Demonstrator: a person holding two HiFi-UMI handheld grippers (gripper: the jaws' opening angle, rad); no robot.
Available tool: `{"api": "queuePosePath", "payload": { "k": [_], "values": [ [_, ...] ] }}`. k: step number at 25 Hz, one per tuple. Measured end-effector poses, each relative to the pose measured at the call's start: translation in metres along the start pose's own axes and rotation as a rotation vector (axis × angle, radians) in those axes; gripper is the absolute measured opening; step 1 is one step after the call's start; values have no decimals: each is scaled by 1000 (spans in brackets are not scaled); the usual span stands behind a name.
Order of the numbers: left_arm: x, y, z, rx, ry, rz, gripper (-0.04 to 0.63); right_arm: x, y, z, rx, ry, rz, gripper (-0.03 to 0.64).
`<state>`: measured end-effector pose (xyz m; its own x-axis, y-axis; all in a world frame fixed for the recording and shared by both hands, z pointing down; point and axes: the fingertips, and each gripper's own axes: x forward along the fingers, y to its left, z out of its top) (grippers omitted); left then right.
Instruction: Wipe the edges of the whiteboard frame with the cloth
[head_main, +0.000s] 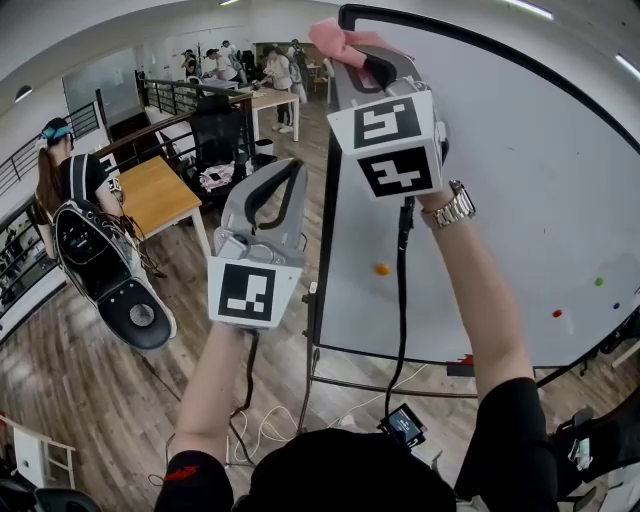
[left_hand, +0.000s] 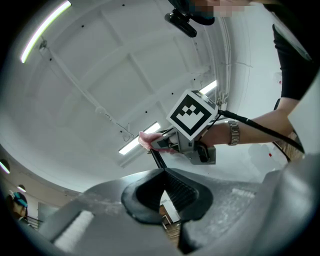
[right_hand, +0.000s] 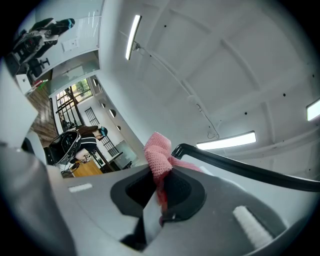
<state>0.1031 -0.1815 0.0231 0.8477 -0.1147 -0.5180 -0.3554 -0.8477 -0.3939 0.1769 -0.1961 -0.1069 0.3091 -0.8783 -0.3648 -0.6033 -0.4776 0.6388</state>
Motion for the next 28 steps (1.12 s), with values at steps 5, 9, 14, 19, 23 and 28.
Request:
{"api": "queuePosePath", "payload": {
  "k": [5,9,14,19,23,28],
  "values": [
    [-1,0,1,1,4,4,2,1,3,-2,2,4,4,29],
    [-4,1,3,-5,5,8,2,1,7,-5,0,9,11,29],
    [-6,1,1,-11,11,10,2,1,10,-7,5,12,14,29],
    [-8,-2,-3,-19,20,18,2,-1,12,-13,0,11,19,29],
    [-7,-5,-4,-21,25,24,2,-2,11,-19,8,17,23,29],
    [-11,-7,-8,-22,32,24,2,-4,14,-24,14,20,25,29]
  ]
}}
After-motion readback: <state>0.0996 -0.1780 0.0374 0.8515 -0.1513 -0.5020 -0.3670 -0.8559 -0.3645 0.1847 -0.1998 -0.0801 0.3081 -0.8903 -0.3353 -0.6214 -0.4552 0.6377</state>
